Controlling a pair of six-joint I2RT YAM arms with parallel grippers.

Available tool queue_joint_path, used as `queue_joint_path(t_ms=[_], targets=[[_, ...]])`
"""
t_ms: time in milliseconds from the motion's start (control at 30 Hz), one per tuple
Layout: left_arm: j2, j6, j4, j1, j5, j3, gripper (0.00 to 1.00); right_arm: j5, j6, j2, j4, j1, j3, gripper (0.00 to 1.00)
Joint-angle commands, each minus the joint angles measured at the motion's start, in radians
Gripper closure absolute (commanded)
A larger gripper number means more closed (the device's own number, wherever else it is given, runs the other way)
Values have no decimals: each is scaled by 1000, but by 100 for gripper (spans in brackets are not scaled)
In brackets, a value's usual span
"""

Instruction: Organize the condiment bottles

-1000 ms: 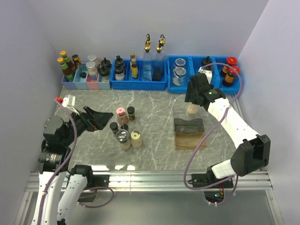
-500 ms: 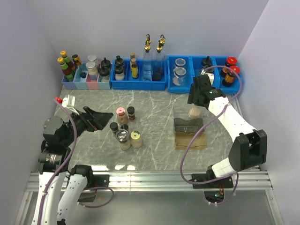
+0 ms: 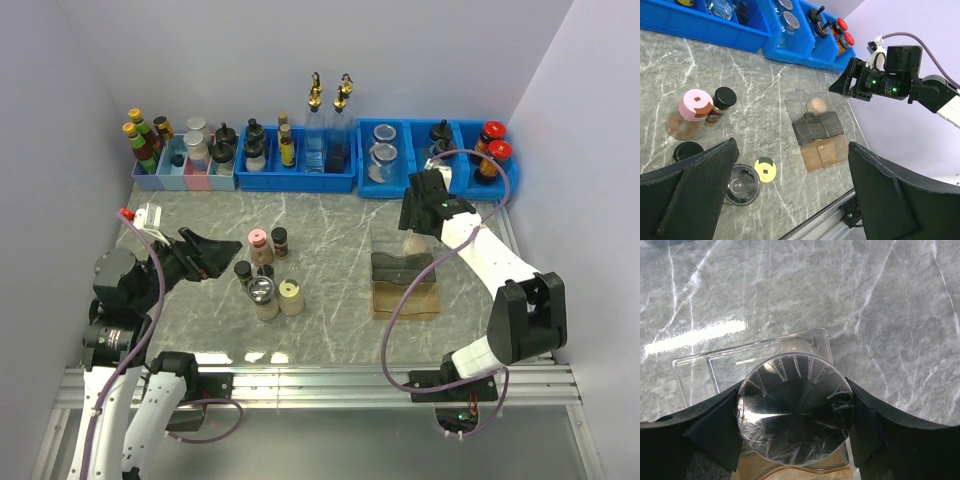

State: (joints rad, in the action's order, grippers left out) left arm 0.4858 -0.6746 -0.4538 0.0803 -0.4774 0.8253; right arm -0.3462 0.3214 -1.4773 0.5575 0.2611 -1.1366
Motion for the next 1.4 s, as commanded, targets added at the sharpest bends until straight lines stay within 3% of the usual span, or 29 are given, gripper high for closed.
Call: queue_joint_path(t_ms=[0, 200, 467, 667, 833, 967, 1067, 1367], targets=[[-16, -6, 21, 4, -10, 0, 1, -19, -16, 41, -57, -5, -15, 31], [-13, -2, 15, 4, -6, 8, 1, -36, -16, 132, -16, 1, -66, 5], [-21, -6, 7, 4, 19, 1, 1, 35, -30, 253, 24, 87, -124, 1], [-24, -19, -11, 4, 85, 5, 1, 264, -80, 275, -31, 406, -95, 3], [-27, -26, -55, 3, 173, 26, 1, 322, -133, 177, -97, 683, -100, 3], [-33, -51, -161, 3, 356, 58, 1, 306, -151, 57, -102, 811, -190, 2], [-41, -62, -204, 3, 465, 84, 1, 262, -157, -37, -94, 877, -261, 1], [-39, -63, -238, 4, 504, 98, 1, 210, -166, -256, -80, 929, -388, 0]])
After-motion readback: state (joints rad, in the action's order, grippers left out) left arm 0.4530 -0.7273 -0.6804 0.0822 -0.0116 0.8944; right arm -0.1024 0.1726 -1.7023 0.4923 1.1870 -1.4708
